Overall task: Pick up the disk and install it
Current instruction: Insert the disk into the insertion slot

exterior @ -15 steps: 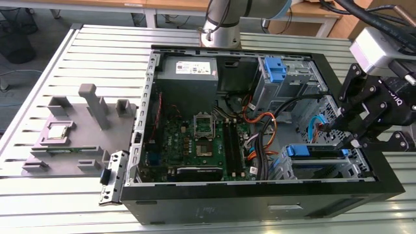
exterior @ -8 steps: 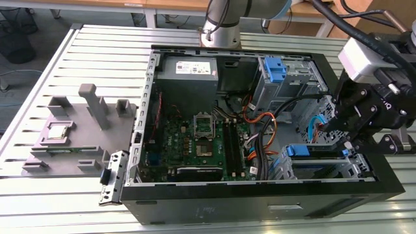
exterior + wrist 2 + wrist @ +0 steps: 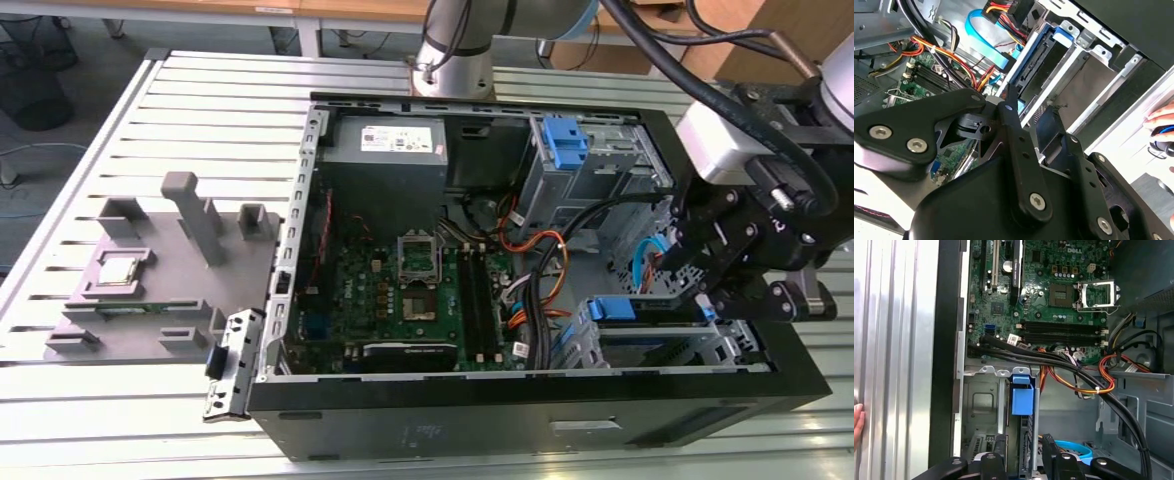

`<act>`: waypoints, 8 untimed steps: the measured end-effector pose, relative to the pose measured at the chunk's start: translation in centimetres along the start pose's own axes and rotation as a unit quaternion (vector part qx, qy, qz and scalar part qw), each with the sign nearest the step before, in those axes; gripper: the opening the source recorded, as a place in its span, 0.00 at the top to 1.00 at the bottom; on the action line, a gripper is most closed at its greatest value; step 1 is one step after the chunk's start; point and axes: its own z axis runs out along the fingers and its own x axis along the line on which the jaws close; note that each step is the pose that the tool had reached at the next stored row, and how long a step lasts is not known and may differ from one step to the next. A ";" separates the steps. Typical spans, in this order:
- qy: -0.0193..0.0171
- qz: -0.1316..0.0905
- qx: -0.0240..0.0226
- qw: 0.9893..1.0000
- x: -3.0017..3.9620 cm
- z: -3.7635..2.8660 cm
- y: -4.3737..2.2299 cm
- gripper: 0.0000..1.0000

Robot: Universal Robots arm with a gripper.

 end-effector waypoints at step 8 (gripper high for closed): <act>0.000 -0.001 0.000 1.000 -0.67 0.21 0.06 0.58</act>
